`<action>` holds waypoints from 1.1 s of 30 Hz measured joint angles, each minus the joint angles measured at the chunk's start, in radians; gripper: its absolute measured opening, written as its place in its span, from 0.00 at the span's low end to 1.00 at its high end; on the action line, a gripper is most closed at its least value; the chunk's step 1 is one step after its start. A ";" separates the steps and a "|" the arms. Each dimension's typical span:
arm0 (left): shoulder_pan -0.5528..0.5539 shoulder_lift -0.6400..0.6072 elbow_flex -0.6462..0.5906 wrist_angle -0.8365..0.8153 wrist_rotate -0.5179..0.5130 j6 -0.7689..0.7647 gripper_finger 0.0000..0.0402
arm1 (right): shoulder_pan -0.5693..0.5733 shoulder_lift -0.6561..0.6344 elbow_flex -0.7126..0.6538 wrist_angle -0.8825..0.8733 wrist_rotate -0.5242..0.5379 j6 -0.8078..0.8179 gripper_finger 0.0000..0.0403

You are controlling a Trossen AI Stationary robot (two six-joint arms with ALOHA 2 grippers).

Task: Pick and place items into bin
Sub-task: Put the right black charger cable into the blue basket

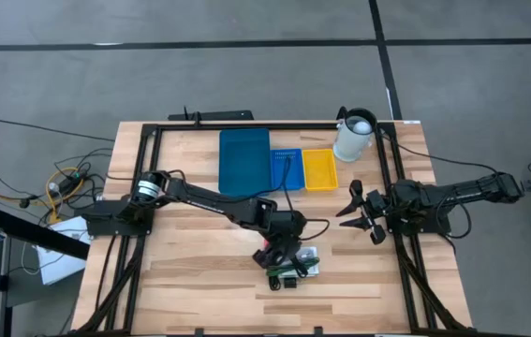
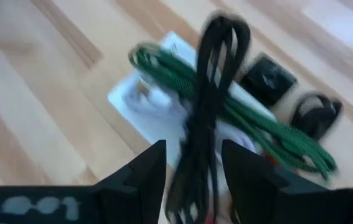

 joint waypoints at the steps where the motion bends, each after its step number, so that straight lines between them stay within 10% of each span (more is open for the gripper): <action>1: 0.002 0.007 0.001 0.001 0.007 0.000 0.36 | 0.000 0.000 0.000 -0.001 0.000 0.004 0.30; 33: 0.029 0.080 0.001 -0.003 0.136 -0.056 0.36 | 0.001 0.000 0.000 -0.001 0.000 0.044 0.30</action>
